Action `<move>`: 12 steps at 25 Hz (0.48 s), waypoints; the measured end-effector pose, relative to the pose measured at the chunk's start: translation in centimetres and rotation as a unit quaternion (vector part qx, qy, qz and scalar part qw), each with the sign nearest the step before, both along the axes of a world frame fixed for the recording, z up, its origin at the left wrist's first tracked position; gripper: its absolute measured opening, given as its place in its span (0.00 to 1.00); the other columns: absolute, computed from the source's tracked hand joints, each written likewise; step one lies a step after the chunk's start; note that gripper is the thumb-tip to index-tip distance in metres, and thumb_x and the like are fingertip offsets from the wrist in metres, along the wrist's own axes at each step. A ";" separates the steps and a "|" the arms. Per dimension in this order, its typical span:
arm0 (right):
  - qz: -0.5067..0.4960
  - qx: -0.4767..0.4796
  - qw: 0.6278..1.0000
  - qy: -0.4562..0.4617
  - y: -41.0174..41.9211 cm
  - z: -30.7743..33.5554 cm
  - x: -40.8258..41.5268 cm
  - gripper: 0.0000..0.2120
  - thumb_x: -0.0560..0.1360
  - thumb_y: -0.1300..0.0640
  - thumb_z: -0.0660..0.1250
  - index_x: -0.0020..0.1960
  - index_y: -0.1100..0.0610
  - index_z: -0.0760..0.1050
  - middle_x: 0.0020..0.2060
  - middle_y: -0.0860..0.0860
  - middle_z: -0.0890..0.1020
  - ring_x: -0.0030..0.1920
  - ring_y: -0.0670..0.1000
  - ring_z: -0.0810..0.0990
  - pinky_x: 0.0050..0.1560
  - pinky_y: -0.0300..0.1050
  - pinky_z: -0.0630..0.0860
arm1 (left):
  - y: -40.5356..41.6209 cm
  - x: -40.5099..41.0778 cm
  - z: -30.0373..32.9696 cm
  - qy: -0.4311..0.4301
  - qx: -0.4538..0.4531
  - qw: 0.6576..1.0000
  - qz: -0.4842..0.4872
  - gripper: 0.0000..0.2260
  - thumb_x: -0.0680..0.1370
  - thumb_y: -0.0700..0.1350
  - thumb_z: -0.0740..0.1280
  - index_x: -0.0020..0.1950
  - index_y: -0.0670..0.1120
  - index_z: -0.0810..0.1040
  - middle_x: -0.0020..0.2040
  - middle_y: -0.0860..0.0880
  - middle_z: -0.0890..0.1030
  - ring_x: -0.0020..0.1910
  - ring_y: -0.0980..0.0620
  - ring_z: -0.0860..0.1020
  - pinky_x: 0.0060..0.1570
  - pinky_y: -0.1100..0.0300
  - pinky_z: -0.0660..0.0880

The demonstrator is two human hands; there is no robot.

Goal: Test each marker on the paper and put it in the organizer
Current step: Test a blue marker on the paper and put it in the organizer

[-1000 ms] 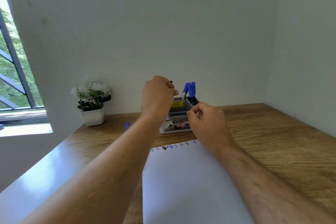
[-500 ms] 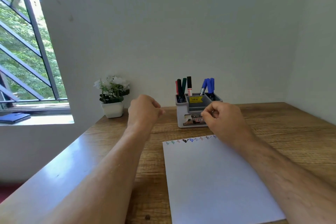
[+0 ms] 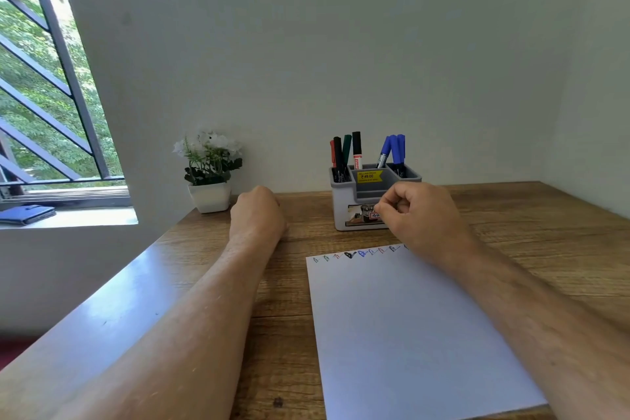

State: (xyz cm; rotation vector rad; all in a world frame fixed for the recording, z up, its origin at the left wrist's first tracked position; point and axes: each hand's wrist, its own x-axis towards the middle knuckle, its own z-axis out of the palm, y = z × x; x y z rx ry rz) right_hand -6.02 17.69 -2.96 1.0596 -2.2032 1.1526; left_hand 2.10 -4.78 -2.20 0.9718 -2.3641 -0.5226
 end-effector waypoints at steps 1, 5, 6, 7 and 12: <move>-0.002 -0.001 1.000 -0.001 0.0 0.0 0.0 0.10 0.74 0.55 0.71 0.35 0.49 0.76 0.21 0.34 0.74 0.26 0.38 0.73 0.26 0.29 0.67 | -0.1 0.0 -0.1 -0.012 -0.003 1.000 0.006 0.10 0.72 0.38 0.76 0.52 0.45 0.84 0.50 0.43 0.81 0.47 0.43 0.79 0.41 0.54 0.74; -0.003 -0.005 1.000 0.001 0.0 -0.1 -0.1 0.10 0.74 0.55 0.71 0.35 0.49 0.76 0.21 0.36 0.74 0.26 0.37 0.73 0.25 0.29 0.67 | 0.1 -0.5 -0.3 -0.013 0.003 1.000 -0.006 0.10 0.73 0.39 0.74 0.53 0.45 0.83 0.51 0.43 0.82 0.49 0.43 0.80 0.43 0.53 0.77; -0.002 -0.007 1.000 0.002 0.0 -0.1 -0.1 0.10 0.74 0.55 0.71 0.35 0.49 0.76 0.20 0.39 0.73 0.26 0.37 0.73 0.25 0.28 0.67 | 0.3 -0.6 -0.3 -0.013 0.004 1.000 -0.003 0.10 0.73 0.41 0.74 0.54 0.45 0.82 0.51 0.43 0.82 0.49 0.43 0.80 0.43 0.53 0.77; -0.002 -0.008 1.000 0.002 0.0 -0.1 -0.1 0.10 0.74 0.56 0.71 0.35 0.49 0.76 0.19 0.40 0.72 0.26 0.36 0.74 0.25 0.28 0.67 | 0.5 -0.7 -0.2 -0.022 0.004 1.000 0.003 0.11 0.74 0.43 0.75 0.55 0.45 0.81 0.52 0.43 0.81 0.50 0.42 0.80 0.42 0.54 0.76; -0.004 -0.006 1.000 -0.001 -0.1 -0.1 -0.1 0.11 0.74 0.55 0.72 0.34 0.48 0.75 0.21 0.41 0.71 0.25 0.36 0.73 0.23 0.28 0.65 | 1.1 -0.5 0.4 -0.061 0.011 0.998 0.019 0.11 0.75 0.45 0.73 0.56 0.43 0.80 0.51 0.43 0.81 0.49 0.44 0.80 0.40 0.54 0.74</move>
